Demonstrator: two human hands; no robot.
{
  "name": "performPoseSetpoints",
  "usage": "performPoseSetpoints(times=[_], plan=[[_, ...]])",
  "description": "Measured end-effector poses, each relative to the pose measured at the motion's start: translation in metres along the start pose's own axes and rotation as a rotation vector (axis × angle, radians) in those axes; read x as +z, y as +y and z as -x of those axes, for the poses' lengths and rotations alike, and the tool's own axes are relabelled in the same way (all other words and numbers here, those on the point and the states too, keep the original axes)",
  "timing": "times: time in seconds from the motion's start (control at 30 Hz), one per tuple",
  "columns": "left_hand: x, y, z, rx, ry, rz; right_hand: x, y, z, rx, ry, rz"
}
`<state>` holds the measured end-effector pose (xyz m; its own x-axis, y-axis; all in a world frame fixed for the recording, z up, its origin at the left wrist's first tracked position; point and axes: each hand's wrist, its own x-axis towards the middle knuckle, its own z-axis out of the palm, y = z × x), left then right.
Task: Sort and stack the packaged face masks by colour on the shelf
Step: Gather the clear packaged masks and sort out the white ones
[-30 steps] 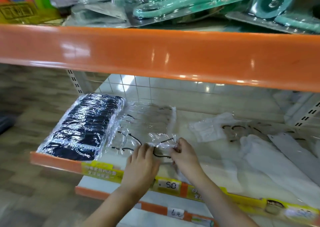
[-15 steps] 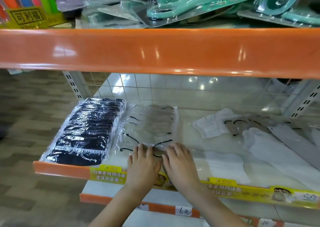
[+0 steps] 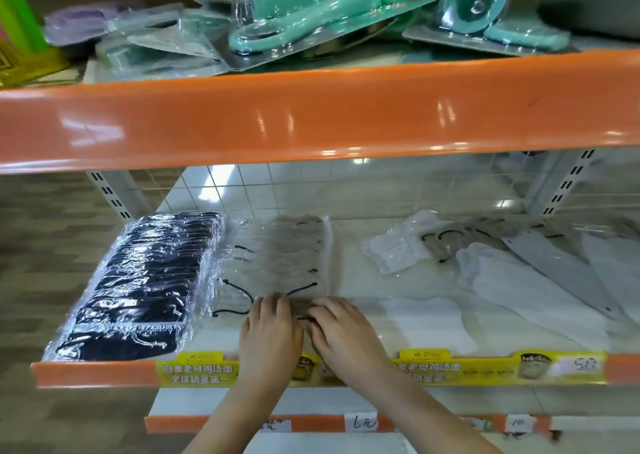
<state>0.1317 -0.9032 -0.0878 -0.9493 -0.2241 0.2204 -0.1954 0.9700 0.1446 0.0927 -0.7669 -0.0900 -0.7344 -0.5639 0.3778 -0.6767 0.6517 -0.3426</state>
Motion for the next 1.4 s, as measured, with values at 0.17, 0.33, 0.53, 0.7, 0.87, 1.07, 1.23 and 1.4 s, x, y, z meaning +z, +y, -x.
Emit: performPoseSetpoints(times=[0.17,0.33,0.53,0.7,0.87,1.07,1.23,1.4], plan=[[-0.006,0.037,-0.013,0.051,0.010,0.104,-0.023,0.032,0.002,0.037,0.052,0.026],[-0.006,0.089,-0.033,0.101,-0.027,0.222,-0.043,0.080,0.004,0.119,0.085,0.071],[0.003,0.155,-0.062,0.160,-0.132,0.220,-0.079,0.139,0.001,0.263,-0.117,0.111],[0.013,0.196,-0.087,0.213,-0.176,0.198,-0.095,0.178,0.002,0.335,-0.082,0.142],[0.025,0.221,-0.103,0.275,-0.247,0.222,-0.107,0.205,0.009,0.352,-0.119,0.220],[0.038,0.243,-0.110,0.244,-0.302,0.169,-0.114,0.220,0.015,0.389,-0.186,0.256],[0.035,0.257,-0.118,0.092,-0.281,0.168,-0.121,0.225,0.015,0.381,-0.251,0.319],[0.038,0.266,-0.133,-0.215,-0.245,0.583,-0.119,0.231,0.019,0.340,-0.241,0.279]])
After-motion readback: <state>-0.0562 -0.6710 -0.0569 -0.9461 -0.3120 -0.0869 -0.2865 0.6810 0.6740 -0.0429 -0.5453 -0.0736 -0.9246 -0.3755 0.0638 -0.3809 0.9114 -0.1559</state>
